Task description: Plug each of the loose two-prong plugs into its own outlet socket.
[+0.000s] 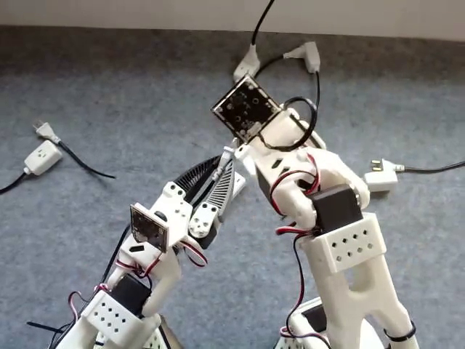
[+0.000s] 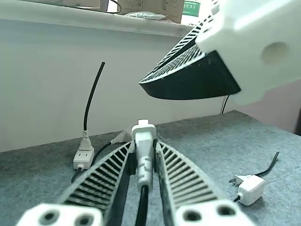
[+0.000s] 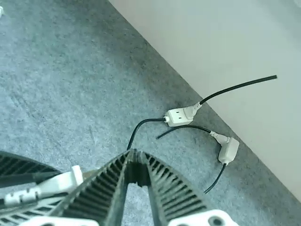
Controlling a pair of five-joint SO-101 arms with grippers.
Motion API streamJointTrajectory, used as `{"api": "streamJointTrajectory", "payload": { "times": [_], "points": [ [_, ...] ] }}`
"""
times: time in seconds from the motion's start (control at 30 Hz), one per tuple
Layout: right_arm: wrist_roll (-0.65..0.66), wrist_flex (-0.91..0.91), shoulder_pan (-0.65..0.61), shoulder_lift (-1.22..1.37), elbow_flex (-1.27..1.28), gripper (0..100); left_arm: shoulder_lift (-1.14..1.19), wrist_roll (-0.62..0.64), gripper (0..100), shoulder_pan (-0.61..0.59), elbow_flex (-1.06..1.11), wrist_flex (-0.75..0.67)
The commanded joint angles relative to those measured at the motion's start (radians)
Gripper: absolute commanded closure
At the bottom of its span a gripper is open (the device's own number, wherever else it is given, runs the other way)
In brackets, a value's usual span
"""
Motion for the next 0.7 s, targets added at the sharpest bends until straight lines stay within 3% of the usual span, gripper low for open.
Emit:
{"api": "streamJointTrajectory", "payload": {
  "times": [0.0, 0.37, 0.67],
  "points": [
    [0.005, 0.004, -0.056, -0.007, -0.045, 99.1, -0.008, 0.006, 99, -0.007, 0.022, -0.003],
    [0.009, -0.147, -0.056, -0.004, 0.124, 99.1, -0.016, 0.006, 99, -0.013, 0.022, -0.003],
    [0.011, -0.156, -0.015, -0.002, 0.137, 99.1, -0.016, 0.003, 99, -0.015, 0.022, -0.003]
  ]
}}
